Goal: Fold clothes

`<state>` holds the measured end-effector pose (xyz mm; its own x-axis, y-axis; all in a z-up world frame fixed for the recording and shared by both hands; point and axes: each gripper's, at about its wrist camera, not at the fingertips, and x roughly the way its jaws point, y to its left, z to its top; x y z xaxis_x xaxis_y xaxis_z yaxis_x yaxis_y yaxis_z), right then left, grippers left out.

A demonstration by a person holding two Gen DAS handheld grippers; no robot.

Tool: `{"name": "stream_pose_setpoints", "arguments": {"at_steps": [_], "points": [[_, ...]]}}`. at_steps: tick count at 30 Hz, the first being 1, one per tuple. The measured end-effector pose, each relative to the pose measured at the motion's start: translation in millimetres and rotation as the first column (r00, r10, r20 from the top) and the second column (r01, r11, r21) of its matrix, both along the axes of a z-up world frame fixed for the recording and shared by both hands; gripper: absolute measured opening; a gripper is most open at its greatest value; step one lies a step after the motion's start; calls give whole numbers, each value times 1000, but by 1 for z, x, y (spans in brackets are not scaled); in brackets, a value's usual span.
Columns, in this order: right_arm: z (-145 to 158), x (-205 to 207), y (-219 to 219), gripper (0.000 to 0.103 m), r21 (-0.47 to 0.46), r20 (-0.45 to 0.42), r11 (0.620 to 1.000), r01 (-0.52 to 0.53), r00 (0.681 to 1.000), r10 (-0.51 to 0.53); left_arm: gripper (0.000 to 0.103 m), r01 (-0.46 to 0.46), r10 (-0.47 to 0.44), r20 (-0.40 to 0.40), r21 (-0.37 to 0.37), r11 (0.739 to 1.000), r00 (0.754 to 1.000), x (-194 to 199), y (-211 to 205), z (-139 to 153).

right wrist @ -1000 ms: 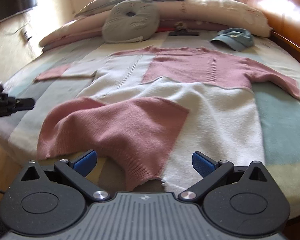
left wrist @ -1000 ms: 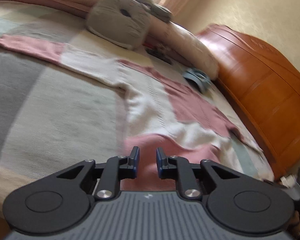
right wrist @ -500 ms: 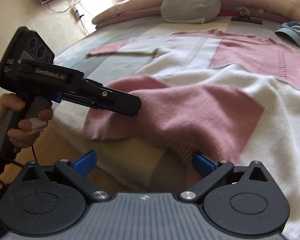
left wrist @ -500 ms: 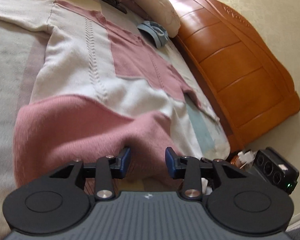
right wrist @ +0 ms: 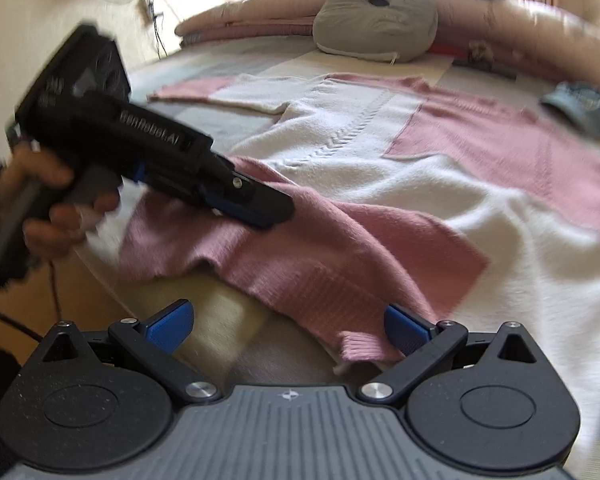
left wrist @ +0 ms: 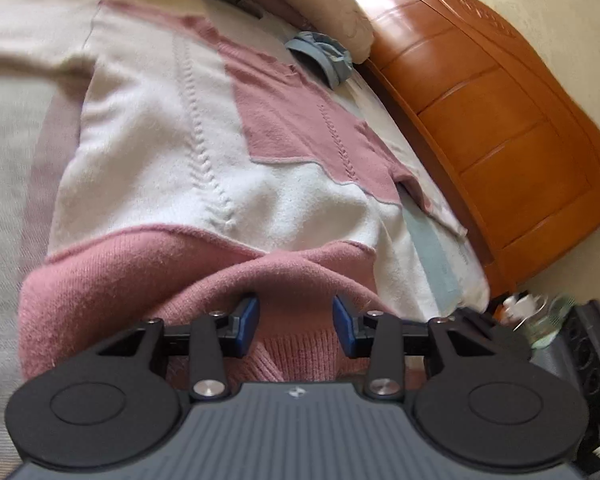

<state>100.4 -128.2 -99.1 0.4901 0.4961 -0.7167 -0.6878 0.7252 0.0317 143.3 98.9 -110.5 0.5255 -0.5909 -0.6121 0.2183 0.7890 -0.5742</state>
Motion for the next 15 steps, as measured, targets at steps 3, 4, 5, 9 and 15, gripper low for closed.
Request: {"name": "stream_pose_setpoints", "arguments": {"at_steps": [3, 4, 5, 9, 15], "points": [[1, -17, -3, 103, -158, 140, 987, 22, 990, 0, 49, 62, -77, 88, 159, 985, 993, -15, -17, 19], [0, -20, -4, 103, -209, 174, 978, 26, 985, 11, 50, 82, -107, 110, 208, 975, 988, -20, -23, 24], [-2, -23, -5, 103, -259, 208, 965, 32, 978, 23, 51, 101, -137, 128, 254, 962, 982, -24, -29, 28], [-11, -34, -9, 103, -437, 316, 897, 66, 945, 85, 58, 163, -251, 175, 403, 901, 952, -40, -51, 36], [-29, -28, 4, 103, -530, 433, 840, 118, 889, 148, 62, 199, -338, 198, 508, 838, 920, -51, -75, 34]]}}
